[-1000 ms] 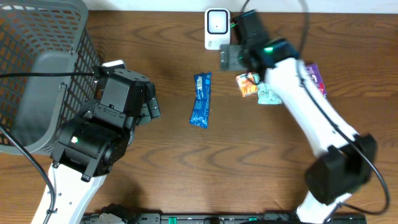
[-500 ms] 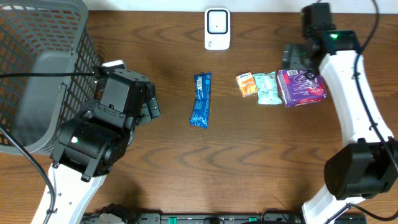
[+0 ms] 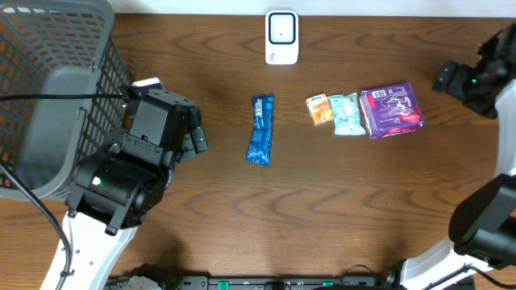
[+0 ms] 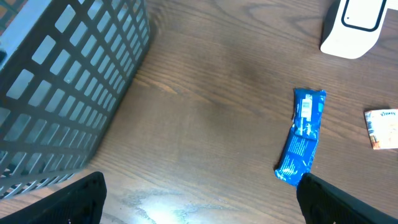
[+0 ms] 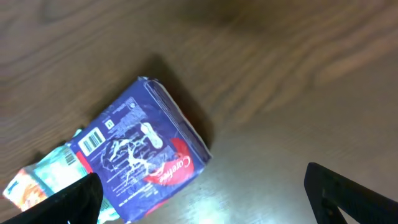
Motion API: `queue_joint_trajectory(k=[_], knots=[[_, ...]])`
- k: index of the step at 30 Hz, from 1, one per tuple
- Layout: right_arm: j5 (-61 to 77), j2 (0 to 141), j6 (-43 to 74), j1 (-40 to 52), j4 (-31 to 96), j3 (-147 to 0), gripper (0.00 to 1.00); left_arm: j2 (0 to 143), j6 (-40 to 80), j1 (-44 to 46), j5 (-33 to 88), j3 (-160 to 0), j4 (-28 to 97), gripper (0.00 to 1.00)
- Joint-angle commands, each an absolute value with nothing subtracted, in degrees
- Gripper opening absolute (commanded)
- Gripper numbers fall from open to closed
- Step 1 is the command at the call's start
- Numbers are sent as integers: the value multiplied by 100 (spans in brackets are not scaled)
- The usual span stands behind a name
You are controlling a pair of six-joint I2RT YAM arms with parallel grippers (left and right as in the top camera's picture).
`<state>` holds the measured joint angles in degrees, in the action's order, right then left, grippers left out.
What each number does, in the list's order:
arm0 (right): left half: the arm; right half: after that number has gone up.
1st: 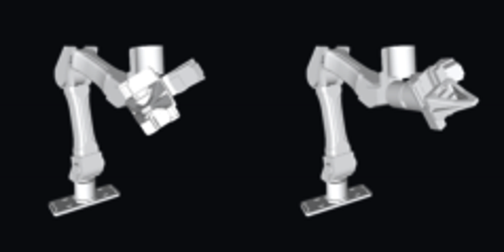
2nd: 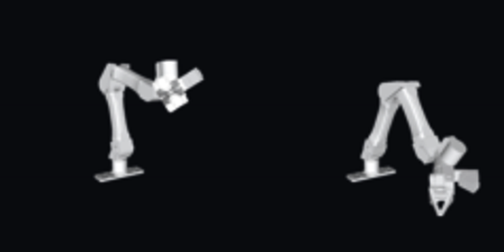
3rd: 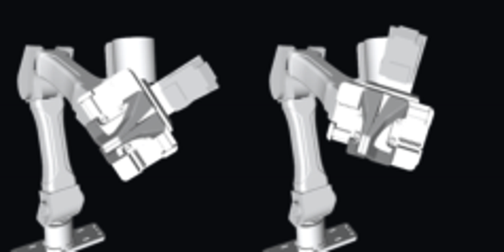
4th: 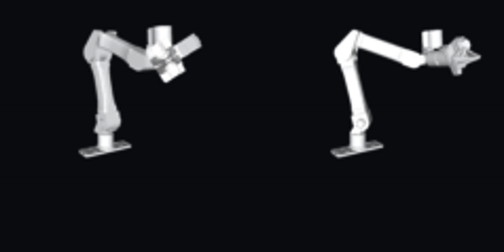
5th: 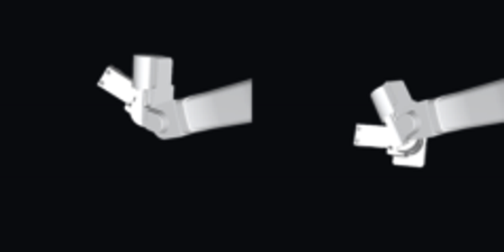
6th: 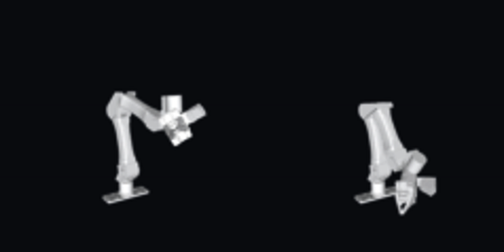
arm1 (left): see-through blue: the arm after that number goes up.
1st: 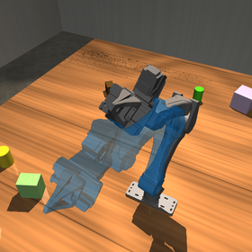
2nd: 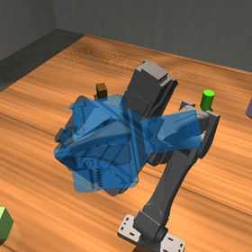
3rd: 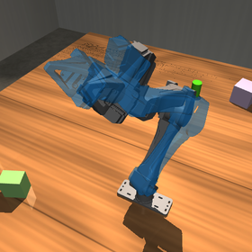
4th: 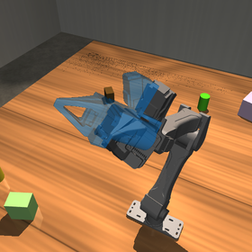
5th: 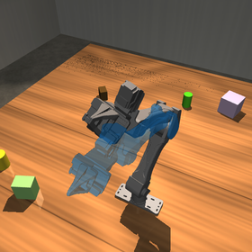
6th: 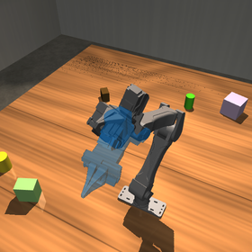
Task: Scan the item barcode
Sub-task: 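Move the right gripper right to the purple candy bag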
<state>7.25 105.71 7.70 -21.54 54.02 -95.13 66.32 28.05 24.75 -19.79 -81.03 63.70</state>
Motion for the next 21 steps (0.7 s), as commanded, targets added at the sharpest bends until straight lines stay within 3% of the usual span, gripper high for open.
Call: queue_joint_trajectory(k=[1,16,21], knots=[[1848,10707,49,-2359,5133,-9061,99,6632,2746,2440,-2038,-8134,6383,98],[3190,10997,-543,-2530,3380,-7472,99,6632,2746,2440,-2038,-8134,6383,98],[3454,11465,-541,-2526,3367,-7472,88,6632,2746,2440,-2038,-8134,6383,98]])
